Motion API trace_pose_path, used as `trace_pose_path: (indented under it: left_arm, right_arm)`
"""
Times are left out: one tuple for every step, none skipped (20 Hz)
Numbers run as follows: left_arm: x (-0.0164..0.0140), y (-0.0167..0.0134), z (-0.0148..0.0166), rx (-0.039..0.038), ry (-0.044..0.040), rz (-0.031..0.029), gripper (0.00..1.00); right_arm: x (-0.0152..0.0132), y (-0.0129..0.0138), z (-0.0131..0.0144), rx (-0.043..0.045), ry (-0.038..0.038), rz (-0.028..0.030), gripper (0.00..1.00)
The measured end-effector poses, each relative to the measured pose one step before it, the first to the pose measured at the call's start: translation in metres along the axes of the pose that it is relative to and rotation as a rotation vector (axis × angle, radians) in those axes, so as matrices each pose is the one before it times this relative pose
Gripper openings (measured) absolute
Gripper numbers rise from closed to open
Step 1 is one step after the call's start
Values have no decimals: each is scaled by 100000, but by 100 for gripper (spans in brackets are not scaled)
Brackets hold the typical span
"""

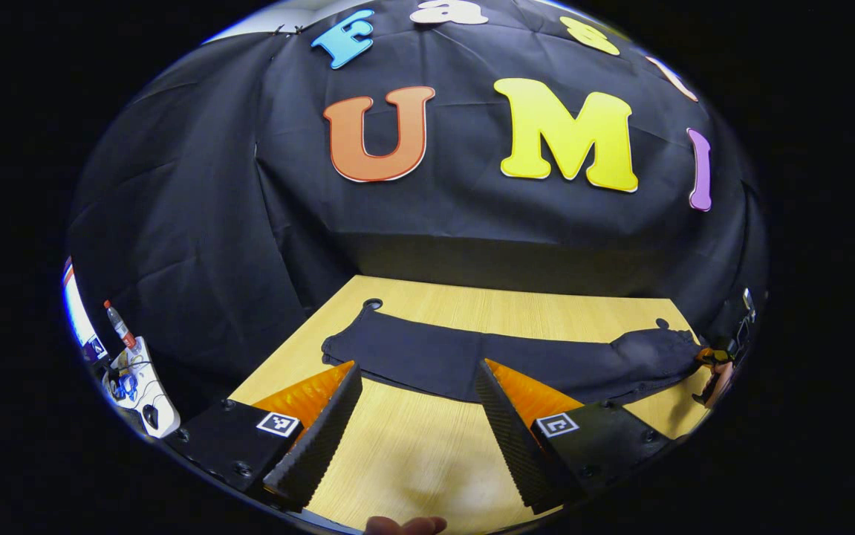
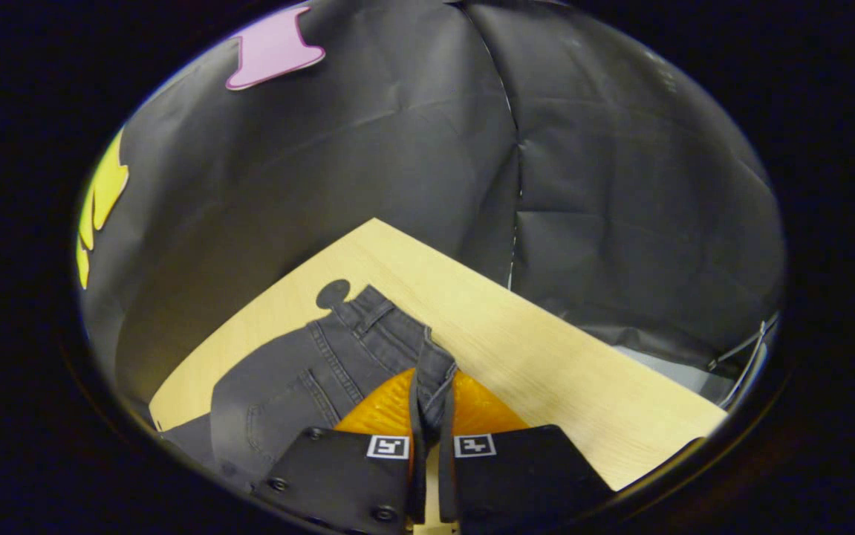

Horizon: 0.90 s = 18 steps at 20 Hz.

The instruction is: Grasp the waist and the cuffs of the jeans and fold them to make the two legs overlap; first hold the waist and fold one-third of the jeans toward the cuffs, then hold the cuffs and fold the remaining one-third in the same direction to finish folding.

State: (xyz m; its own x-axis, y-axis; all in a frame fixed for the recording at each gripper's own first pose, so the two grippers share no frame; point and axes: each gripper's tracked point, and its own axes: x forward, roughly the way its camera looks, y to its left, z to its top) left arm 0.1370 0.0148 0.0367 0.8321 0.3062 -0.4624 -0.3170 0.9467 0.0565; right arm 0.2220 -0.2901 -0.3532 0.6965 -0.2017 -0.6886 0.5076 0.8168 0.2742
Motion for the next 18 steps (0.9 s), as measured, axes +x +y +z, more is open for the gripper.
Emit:
trace_pose_path:
  left_arm:
    - [2,112,-24,-645,-294,263,99]
    - [-53,229,35,-749,-435,426,99]
    - [11,227,-19,-1156,-627,318,99]
    - [-15,418,-144,-1546,-373,141,99]
    - [-7,342,-86,-1516,20,43,99]
    - [87,399,-150,-1323,337,318,99]
    - [18,452,-184,-1348,-183,648,100]
    - [-136,538,-289,-1494,-246,419,99]
    - [-158,626,-235,-1671,14,572,99]
    - [-224,937,-256,-1804,113,933,99]
    - [-301,952,-167,-2116,25,1130,100]
    - [-90,1144,-257,-2153,96,1218,99]
    - [-62,1129,-161,-1865,286,1661,99]
    - [-32,1191,6,-1549,1130,2078,99]
    - [-140,1056,203,-1202,490,1064,99]
    - [-4,1056,444,-431,-556,1112,99]
    - [-81,1143,584,-136,-1124,1331,99]
    - [-54,1047,506,-336,-745,936,99]
  right_arm:
    - [-909,556,614,-3381,-1884,1156,3]
    - [-988,785,829,-3614,-2089,1339,7]
    - [-1081,989,986,-3482,-2395,1863,4]
    - [-995,871,1181,-3365,-3057,1915,3]
    - [-1738,1322,1300,-3879,-3844,1150,7]
    - [-1545,1113,1153,-3086,-3381,1442,7]
    - [-1721,1502,1447,-4168,-3673,2514,7]
    - [-1904,1629,1268,-4517,-3547,3368,7]
    - [-1715,1997,1281,-3299,-3133,4265,7]
    - [-1743,1823,821,-2308,-2386,4910,7]
    - [-984,1647,399,-1186,-662,4098,7]
    - [-1213,2061,280,-56,-677,4904,11]
    - [-839,2064,470,-709,-1091,3786,7]
    - [-672,1585,814,-1049,-381,3450,7]
    - [-533,1717,533,-482,454,3703,7]
    - [-261,893,812,-683,1290,4129,7]
    - [-497,1070,-664,-736,1509,3204,7]
    - [-169,1429,-1098,-1457,1598,3231,7]
